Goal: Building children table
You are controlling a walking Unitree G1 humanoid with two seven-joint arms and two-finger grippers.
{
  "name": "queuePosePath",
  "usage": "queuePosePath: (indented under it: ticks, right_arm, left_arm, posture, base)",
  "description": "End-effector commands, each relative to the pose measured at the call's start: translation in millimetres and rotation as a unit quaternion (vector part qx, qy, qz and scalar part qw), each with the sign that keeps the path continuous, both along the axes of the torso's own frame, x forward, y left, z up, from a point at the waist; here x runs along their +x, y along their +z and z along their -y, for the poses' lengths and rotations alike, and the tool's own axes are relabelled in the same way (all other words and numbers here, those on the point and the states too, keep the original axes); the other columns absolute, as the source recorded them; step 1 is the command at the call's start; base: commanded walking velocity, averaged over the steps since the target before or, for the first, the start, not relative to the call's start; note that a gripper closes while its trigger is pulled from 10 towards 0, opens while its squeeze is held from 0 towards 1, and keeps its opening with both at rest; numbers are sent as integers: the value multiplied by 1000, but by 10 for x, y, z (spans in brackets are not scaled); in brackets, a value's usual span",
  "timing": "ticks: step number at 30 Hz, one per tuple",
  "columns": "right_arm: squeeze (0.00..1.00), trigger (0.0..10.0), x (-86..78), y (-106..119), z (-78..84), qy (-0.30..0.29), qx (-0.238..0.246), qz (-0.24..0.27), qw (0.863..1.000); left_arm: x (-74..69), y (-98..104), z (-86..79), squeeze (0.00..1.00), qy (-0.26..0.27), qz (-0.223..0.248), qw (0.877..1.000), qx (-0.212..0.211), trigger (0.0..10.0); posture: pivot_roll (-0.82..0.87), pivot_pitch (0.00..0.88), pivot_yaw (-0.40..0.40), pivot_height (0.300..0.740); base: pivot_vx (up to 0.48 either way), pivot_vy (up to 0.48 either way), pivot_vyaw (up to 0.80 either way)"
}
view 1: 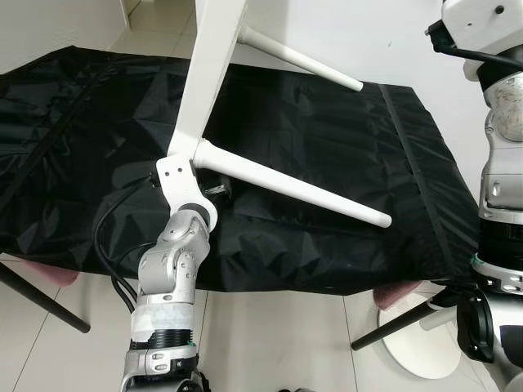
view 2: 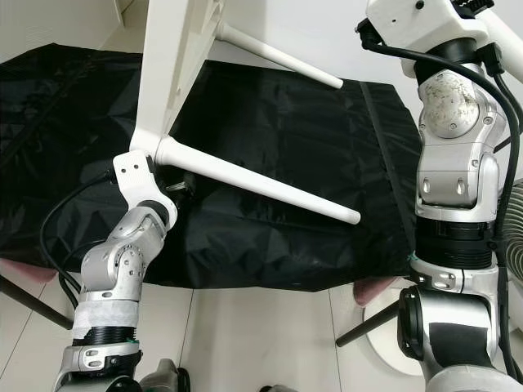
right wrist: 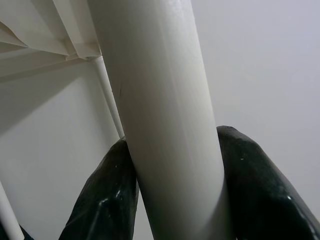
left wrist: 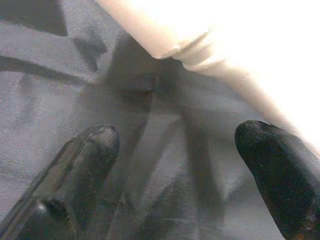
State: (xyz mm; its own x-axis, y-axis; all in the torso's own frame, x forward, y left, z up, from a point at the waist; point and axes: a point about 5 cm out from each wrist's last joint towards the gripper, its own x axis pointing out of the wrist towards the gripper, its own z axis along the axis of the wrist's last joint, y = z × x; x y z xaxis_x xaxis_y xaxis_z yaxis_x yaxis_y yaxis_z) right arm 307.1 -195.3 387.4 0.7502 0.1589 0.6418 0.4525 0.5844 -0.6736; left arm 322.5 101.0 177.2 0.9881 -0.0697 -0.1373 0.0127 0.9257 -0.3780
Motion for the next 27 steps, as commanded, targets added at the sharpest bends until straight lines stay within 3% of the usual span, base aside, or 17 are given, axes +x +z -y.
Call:
queuePosePath:
  ticks: [1, 2, 4, 9, 11, 14, 25, 27]
  right_arm:
    - [0, 0, -10, 60, 99, 14, 90, 31, 995]
    - [0, 0, -10, 60, 99, 14, 90, 31, 995]
    - [0, 0, -4, 65, 96, 13, 88, 34, 995]
    - [0, 0, -6, 73, 98, 13, 88, 35, 995]
    - [0, 0, -6, 84, 101, 12, 87, 39, 995]
    - [0, 0, -3, 88, 102, 11, 88, 40, 995]
    - [0, 0, -6, 112, 100, 8, 88, 49, 995]
    - [0, 0, -10, 120, 103, 6, 88, 53, 995]
  left_arm:
    - [-154, 398, 423, 0, -164, 137, 976, -42, 10000]
    - [-154, 398, 423, 0, -164, 137, 976, -42, 10000]
    - [-260, 389, 455, 0, -217, 161, 962, -28, 10000]
    - [-307, 373, 449, 0, -237, 168, 957, -23, 10000]
    - [-376, 390, 442, 0, -269, 181, 946, -23, 10000]
    - [-391, 405, 445, 0, -277, 185, 943, -27, 10000]
    - [-237, 400, 544, 0, -254, 153, 954, -35, 10000]
    - [-199, 338, 551, 0, -238, 128, 962, -27, 10000]
  posture:
    - [48, 52, -21, 740]
    - [48, 52, -21, 740]
    - [45, 48, -21, 740]
    - [46, 46, -21, 740]
    - [45, 42, -20, 740]
    - [45, 41, -19, 740]
    - [38, 32, -10, 740]
    - [30, 31, -3, 740]
  base:
    - [0, 0, 0]
    - [0, 0, 0]
    - [0, 0, 0]
    - [0, 0, 0]
    - [0, 0, 0]
    - [0, 0, 0]
    - [0, 0, 0]
    - [0, 0, 0]
